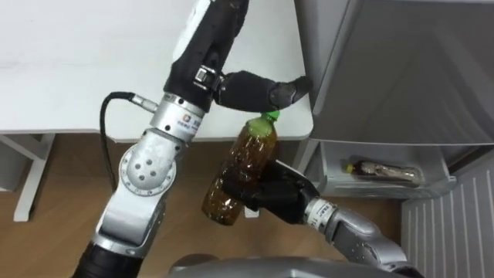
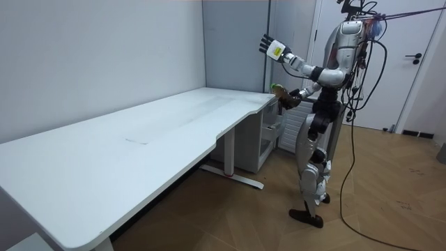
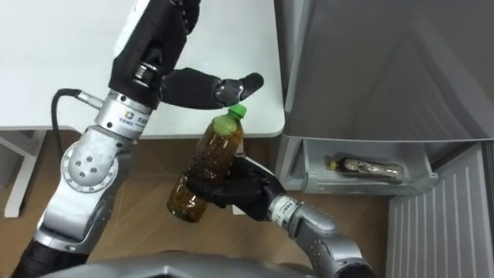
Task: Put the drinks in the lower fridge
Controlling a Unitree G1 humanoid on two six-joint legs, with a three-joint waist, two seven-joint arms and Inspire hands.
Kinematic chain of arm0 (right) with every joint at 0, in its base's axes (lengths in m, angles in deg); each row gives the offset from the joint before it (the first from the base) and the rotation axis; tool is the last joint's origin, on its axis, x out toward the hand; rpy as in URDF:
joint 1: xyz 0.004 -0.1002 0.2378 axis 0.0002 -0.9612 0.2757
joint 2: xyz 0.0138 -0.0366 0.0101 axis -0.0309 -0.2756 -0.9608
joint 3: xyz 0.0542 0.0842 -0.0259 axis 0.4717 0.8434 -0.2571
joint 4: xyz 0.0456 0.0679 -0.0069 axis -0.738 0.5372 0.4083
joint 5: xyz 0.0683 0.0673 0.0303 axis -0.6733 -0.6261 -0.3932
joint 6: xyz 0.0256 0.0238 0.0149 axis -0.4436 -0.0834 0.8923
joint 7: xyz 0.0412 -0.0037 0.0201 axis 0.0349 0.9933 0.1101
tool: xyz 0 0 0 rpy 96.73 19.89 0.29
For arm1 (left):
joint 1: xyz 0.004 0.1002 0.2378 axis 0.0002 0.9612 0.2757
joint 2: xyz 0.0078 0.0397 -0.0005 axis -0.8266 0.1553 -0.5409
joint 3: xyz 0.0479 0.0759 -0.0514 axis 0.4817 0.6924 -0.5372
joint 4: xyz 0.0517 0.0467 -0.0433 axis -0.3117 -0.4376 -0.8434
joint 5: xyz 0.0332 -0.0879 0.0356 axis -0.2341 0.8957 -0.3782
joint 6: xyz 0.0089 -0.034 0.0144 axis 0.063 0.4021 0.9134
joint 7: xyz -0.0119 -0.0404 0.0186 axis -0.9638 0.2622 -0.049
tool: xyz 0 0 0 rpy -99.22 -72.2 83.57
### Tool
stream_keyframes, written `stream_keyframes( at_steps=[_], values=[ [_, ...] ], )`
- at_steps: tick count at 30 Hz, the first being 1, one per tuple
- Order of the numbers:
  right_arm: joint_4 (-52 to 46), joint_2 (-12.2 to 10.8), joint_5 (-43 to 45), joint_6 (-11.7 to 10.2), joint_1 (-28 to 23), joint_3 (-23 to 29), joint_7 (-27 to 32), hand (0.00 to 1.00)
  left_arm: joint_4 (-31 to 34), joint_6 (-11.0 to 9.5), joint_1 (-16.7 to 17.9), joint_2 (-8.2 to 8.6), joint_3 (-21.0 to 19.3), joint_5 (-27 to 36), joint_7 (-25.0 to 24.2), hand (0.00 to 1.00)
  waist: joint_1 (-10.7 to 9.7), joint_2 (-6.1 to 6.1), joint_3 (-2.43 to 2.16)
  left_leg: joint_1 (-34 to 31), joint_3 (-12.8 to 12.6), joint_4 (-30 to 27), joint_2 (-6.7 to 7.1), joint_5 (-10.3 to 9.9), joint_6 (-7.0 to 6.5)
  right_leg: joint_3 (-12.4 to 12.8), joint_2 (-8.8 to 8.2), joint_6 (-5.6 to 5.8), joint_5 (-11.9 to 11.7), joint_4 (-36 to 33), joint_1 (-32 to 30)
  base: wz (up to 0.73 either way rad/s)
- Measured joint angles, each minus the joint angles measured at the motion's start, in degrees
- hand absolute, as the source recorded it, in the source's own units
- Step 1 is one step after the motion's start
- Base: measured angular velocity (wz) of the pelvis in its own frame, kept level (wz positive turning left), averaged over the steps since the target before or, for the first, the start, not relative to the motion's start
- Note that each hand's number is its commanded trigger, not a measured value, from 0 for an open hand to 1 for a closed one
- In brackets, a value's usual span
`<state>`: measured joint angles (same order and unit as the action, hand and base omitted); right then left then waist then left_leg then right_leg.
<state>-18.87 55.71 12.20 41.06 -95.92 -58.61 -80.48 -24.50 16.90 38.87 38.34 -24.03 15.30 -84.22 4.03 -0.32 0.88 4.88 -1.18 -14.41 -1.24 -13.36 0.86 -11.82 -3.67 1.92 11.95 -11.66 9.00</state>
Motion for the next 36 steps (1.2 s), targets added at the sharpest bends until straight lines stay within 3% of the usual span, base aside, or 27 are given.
stream_keyframes(
  at_steps=[3,5,13,17,20,26,31,36],
  values=[
    [0.0,0.7,-0.4,0.0,-1.0,0.1,-0.5,1.00,2.4,-1.7,0.0,-0.05,-3.8,0.0,2.6,0.00,0.6,-0.03,-0.02,1.0,0.1,0.1,-0.02,0.1,0.08,0.0,0.02,0.00,0.0,0.2,0.9,0.00],
    [0.0,1.4,-0.6,0.0,-1.6,0.4,-0.5,1.00,2.9,-4.2,0.0,-0.11,-6.6,0.0,5.9,0.00,1.0,0.12,0.04,1.7,0.4,0.3,0.01,0.1,0.08,0.0,0.02,0.02,0.0,0.4,1.1,0.02],
    [-3.1,1.6,-0.5,-0.1,-6.4,6.5,0.0,1.00,2.9,-4.9,0.1,-0.98,-15.2,-3.7,15.2,0.00,3.5,0.19,-0.21,1.7,1.4,0.5,0.16,0.1,0.10,-1.2,0.03,0.00,0.0,1.1,2.0,0.06],
    [-4.5,2.4,-0.4,-0.1,-8.5,8.1,-0.1,1.00,2.9,-7.1,3.4,-0.87,-19.7,-6.7,21.6,0.00,5.4,-0.44,-0.48,1.9,1.3,0.9,0.14,0.1,0.13,-0.9,0.07,0.00,0.0,1.1,1.9,-0.02],
    [-4.5,2.5,-0.2,-0.1,-9.3,8.7,-0.1,1.00,2.9,-7.5,4.3,-0.87,-23.2,-7.2,26.9,0.00,7.1,-0.43,-0.50,2.3,1.4,0.9,0.14,0.2,0.20,-0.9,0.08,0.00,0.0,1.1,2.0,-0.03],
    [-4.5,2.4,-0.2,0.0,-9.6,8.7,0.0,1.00,2.0,-8.4,6.4,-0.95,-29.7,-7.5,35.7,0.00,7.6,-0.48,-0.49,1.9,1.7,0.8,0.22,0.2,0.21,-1.8,0.06,0.00,0.0,1.5,2.3,0.05],
    [-4.5,2.6,-0.1,0.3,-10.6,8.9,1.0,1.00,-4.3,-8.4,7.8,-1.04,-31.7,-7.4,41.2,0.00,8.4,-0.18,-0.78,1.9,1.9,0.9,0.27,0.2,0.23,-2.2,0.03,-0.04,0.0,2.1,2.5,0.02],
    [-4.5,2.3,-0.5,1.4,-10.5,8.6,3.1,1.00,-12.8,-8.1,11.5,-1.18,-29.2,-1.6,45.3,0.00,9.3,0.33,-0.93,2.7,1.6,1.6,0.31,0.2,0.26,-2.2,0.05,-0.05,0.0,2.9,3.3,-0.02]
  ],
)
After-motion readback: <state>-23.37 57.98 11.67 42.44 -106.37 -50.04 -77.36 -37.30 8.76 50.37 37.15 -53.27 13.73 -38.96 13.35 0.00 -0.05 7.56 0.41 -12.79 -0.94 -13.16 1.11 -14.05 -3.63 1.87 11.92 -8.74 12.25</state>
